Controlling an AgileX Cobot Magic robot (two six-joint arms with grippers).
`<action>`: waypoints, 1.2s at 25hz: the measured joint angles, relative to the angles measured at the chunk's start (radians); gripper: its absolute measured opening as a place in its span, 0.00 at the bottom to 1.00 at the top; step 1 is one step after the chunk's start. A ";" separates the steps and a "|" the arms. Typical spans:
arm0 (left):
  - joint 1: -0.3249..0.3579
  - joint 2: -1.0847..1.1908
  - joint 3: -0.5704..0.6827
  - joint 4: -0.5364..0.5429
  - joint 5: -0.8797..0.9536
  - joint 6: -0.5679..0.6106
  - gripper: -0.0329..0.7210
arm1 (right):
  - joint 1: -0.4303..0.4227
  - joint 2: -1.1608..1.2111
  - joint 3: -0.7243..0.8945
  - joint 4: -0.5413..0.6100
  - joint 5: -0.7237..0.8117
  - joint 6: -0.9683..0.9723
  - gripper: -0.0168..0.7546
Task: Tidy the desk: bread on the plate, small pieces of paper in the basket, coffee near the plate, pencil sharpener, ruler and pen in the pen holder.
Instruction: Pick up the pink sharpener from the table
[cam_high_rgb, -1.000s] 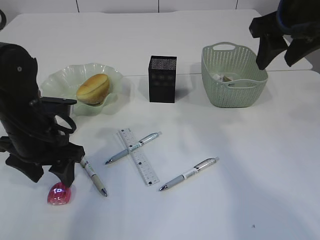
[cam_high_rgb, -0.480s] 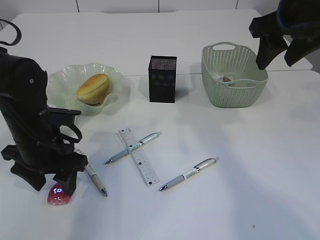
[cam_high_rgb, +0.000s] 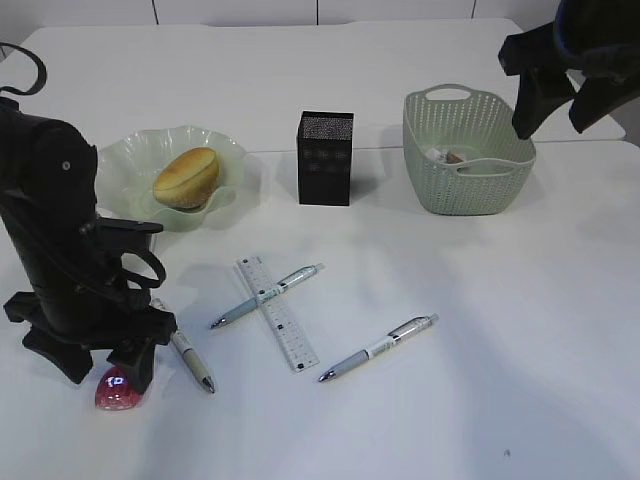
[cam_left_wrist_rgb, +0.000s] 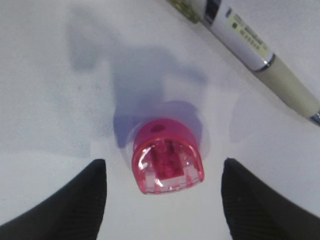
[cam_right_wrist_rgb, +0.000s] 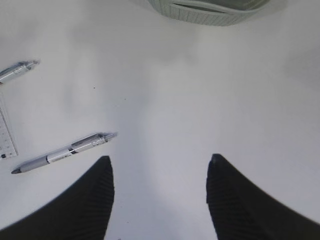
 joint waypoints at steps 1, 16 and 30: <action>0.000 0.000 0.000 0.000 -0.001 0.000 0.71 | 0.000 0.000 0.000 0.000 0.000 0.001 0.62; 0.000 0.007 -0.001 0.000 -0.012 0.000 0.71 | 0.000 0.000 0.000 0.000 0.000 0.001 0.62; 0.000 0.069 -0.002 -0.036 -0.029 0.000 0.71 | 0.000 0.000 0.000 0.000 0.000 0.001 0.62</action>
